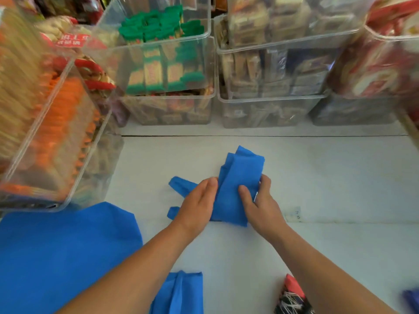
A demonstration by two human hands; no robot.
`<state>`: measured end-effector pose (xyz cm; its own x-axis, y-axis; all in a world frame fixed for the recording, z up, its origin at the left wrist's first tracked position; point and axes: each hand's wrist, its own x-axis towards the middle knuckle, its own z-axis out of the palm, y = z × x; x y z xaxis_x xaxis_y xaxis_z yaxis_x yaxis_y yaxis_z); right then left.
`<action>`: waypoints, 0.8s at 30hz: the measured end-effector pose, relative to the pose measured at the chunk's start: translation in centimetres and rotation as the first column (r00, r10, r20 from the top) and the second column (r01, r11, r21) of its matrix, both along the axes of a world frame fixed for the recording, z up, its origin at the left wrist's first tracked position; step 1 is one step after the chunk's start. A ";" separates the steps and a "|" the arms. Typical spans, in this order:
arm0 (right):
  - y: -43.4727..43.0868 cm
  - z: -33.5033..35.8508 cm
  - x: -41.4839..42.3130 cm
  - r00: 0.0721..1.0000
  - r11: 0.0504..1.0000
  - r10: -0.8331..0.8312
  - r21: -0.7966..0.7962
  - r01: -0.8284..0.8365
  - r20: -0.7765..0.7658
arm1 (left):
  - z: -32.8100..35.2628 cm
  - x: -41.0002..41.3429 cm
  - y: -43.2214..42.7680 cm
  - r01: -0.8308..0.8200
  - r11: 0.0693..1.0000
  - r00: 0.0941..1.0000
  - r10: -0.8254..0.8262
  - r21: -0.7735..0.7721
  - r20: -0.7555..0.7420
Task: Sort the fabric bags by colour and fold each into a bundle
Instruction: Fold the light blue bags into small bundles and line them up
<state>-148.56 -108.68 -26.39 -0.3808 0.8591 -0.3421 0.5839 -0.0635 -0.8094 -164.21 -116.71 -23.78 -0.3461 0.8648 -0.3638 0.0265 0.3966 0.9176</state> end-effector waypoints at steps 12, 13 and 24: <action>9.3 -0.3 -5.8 0.882 0.944 0.216 0.140 -0.298 0.418 | -7.6 -1.3 1.6 0.052 0.995 0.797 0.007 0.080 -0.603; 10.3 -0.4 -6.1 0.884 0.955 0.234 0.077 -0.288 0.404 | -7.9 -1.3 1.7 0.038 0.995 0.807 0.021 0.087 -0.591; 12.5 -3.8 -5.1 0.830 0.875 0.212 0.279 -0.396 0.515 | -8.0 -2.5 2.7 0.360 0.918 0.393 -0.309 -0.164 -0.866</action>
